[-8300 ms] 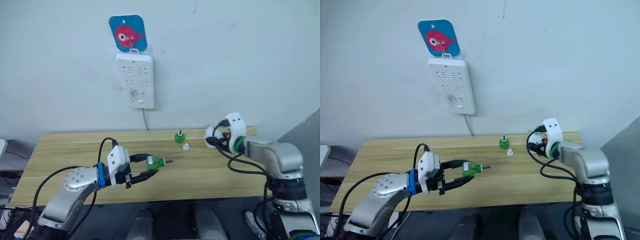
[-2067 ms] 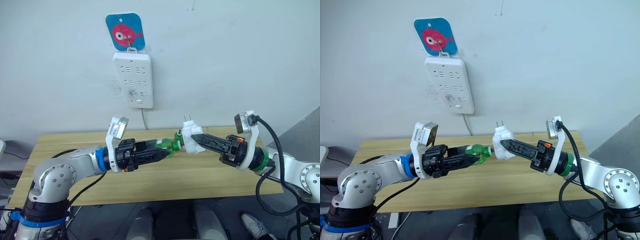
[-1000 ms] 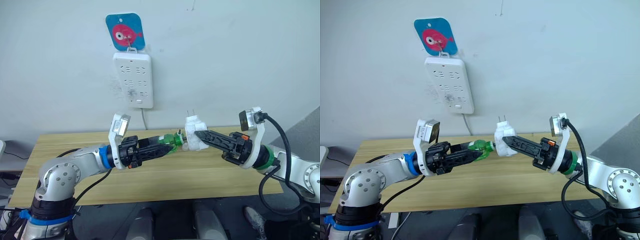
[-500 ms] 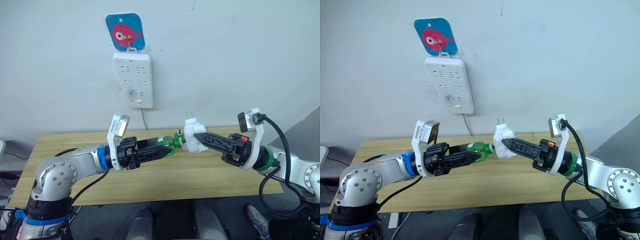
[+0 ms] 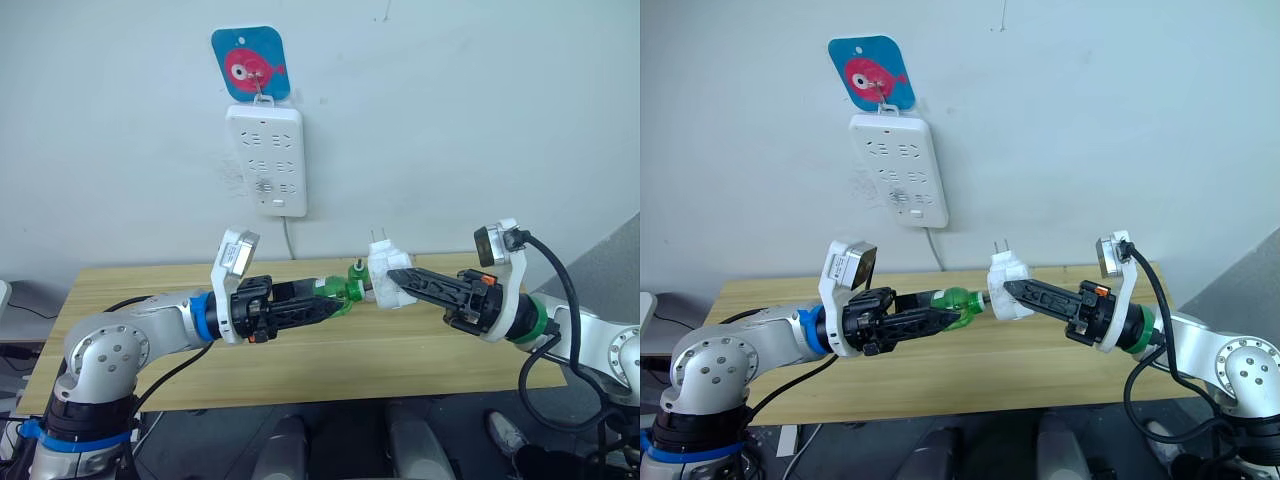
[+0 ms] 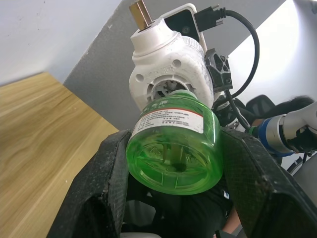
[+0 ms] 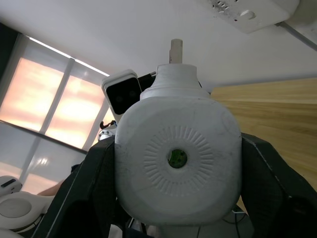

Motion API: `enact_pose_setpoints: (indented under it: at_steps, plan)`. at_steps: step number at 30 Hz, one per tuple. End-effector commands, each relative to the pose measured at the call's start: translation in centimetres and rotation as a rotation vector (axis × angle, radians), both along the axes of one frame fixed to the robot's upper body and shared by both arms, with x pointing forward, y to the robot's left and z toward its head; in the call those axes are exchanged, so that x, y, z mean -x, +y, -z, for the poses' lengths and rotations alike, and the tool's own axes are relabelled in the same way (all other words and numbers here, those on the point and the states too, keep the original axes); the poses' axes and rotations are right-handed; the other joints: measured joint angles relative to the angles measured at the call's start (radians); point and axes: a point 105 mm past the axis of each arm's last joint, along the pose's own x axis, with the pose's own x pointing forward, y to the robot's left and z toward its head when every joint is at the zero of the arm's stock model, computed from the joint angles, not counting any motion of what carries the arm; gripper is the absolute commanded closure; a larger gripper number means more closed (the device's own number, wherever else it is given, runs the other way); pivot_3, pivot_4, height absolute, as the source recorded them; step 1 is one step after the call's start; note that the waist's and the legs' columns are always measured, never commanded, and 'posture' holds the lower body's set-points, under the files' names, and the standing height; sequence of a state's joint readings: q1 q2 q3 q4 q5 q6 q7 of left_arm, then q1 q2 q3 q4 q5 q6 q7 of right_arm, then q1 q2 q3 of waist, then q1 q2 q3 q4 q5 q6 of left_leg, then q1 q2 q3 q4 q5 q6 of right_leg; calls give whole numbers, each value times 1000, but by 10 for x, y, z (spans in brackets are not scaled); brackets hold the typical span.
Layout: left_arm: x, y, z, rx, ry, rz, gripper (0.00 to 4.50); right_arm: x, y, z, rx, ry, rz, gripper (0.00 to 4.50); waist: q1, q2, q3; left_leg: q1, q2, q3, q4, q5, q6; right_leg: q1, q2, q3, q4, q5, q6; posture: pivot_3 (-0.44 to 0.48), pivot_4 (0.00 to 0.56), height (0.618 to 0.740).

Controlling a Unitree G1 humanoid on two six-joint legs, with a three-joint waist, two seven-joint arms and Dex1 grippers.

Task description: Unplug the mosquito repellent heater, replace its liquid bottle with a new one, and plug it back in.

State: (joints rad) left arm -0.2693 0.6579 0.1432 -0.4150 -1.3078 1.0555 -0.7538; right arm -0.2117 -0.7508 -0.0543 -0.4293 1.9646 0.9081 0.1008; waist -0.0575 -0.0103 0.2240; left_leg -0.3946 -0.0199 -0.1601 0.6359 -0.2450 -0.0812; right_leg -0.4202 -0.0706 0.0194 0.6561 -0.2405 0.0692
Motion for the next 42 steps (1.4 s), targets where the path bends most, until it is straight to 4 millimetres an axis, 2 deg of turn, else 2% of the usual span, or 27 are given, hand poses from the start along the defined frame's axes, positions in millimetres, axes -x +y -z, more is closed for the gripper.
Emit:
enact_pose_setpoints:
  at_steps: [1,5,10,21,33,42]
  plan:
    - [5,-11,-13,47,-98,27,2091,4,2,-1,18,-11,-18,1531,1,0,0,0,0,0,0,0,0,0,0,0,0,0,0,-55,188,740]
    - [-3,-13,-12,49,-123,-19,2091,12,6,-3,14,-27,-69,1531,1,0,0,0,0,0,0,0,0,0,0,0,0,0,0,-57,188,740]
    - [-4,-16,-11,52,-132,-14,2091,19,10,-6,3,-46,-106,1531,1,0,0,0,0,0,0,0,0,0,0,0,0,0,-1,-61,192,740]
    - [-12,-16,-9,56,-156,-71,2091,11,8,-8,-11,-44,-66,1531,1,0,0,0,0,0,0,0,0,0,0,0,0,0,-1,-55,196,740]
    - [12,-21,-10,51,-137,64,2091,5,7,-9,-6,-43,-36,1531,0,0,0,0,0,0,0,0,0,0,0,0,0,0,0,-56,200,740]
    - [1,-12,-13,67,-123,-6,2091,6,2,-9,2,-47,-42,1531,1,0,0,0,0,0,0,0,0,0,0,0,0,0,0,-60,202,740]
